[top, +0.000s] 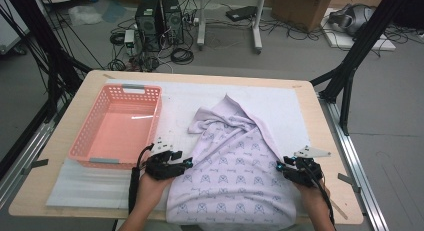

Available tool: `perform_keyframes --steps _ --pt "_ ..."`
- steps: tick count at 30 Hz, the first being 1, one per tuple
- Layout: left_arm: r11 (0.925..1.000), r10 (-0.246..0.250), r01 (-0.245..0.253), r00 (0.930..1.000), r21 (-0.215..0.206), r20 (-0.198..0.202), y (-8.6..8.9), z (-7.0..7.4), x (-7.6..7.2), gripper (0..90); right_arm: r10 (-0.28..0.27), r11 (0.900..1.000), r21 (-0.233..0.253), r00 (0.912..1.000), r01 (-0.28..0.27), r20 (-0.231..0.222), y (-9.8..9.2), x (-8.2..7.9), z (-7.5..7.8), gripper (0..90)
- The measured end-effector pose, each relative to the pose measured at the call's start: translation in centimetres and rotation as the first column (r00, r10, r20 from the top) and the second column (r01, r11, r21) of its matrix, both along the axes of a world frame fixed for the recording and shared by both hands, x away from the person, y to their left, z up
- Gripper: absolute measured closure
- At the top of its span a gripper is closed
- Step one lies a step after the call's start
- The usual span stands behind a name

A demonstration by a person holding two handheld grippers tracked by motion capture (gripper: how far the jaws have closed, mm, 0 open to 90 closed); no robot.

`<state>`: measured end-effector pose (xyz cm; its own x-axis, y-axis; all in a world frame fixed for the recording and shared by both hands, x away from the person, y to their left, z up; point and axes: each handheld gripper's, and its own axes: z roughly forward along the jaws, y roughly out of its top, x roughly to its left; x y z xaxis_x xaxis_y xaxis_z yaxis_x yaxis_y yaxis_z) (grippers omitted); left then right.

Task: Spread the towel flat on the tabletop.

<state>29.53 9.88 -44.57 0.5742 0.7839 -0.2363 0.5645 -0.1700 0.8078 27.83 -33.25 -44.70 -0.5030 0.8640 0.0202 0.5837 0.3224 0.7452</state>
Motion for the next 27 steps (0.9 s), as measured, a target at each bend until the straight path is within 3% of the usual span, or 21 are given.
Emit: perform_keyframes --steps 2,3,4,5,6,9,17,21,24,27 --pt "0.9998 -0.009 0.009 0.9999 0.02 -0.01 -0.7 -0.2 0.7 53.1 0.018 1.0 0.009 0.9998 -0.018 -0.006 -0.1 -0.1 0.0 82.4" --pt "0.999 -0.016 0.017 0.9997 0.041 -0.017 -1.0 -0.4 0.8 58.8 0.024 1.0 0.012 0.9996 -0.023 -0.013 -0.2 -0.2 0.1 86.1" --pt "0.9961 -0.019 0.021 0.9995 0.085 -0.024 -1.4 -0.6 0.7 68.2 0.024 1.0 0.012 0.9996 -0.024 -0.017 -0.4 -0.4 0.1 86.7" --pt "0.9922 -0.012 0.011 0.9999 0.124 0.011 -1.6 -0.6 0.5 75.6 0.019 1.0 0.02 0.9994 -0.019 -0.027 -0.6 -0.5 0.2 86.8" --pt "0.9928 -0.021 0.021 0.9998 0.118 -0.007 -1.5 -0.5 0.4 87.4 0.017 1.0 0.022 0.9992 -0.016 -0.037 -0.9 -0.7 0.2 86.9" --pt "0.9916 -0.023 0.023 0.9997 0.127 -0.004 -1.2 -0.3 -0.5 87.6 0.015 0.999 0.041 0.9984 -0.013 -0.055 -1.8 -1.6 0.3 87.0" --pt "0.9982 -0.029 0.029 0.9995 0.052 0.007 1.7 -0.7 -5.0 87.4 0.039 0.999 0.024 0.9944 -0.037 -0.098 -2.4 -5.0 0.8 87.0" --pt "0.9982 -0.053 0.052 0.9986 0.031 0.011 1.8 -0.7 -6.4 86.2 0.05 0.998 0.035 0.9919 -0.047 -0.117 -2.8 -6.5 0.9 86.5" --pt "0.9979 -0.059 0.058 0.9977 0.029 0.033 1.5 -0.6 -6.3 73.9 0.048 0.998 0.043 0.9968 -0.045 -0.064 -2.6 -6.6 1.5 67.5" --pt "0.9974 -0.072 0.071 0.9964 0.007 0.046 1.5 -0.6 -6.0 68.3 0.041 0.996 0.077 0.9988 -0.043 0.028 -2.4 -6.2 2.4 60.4"
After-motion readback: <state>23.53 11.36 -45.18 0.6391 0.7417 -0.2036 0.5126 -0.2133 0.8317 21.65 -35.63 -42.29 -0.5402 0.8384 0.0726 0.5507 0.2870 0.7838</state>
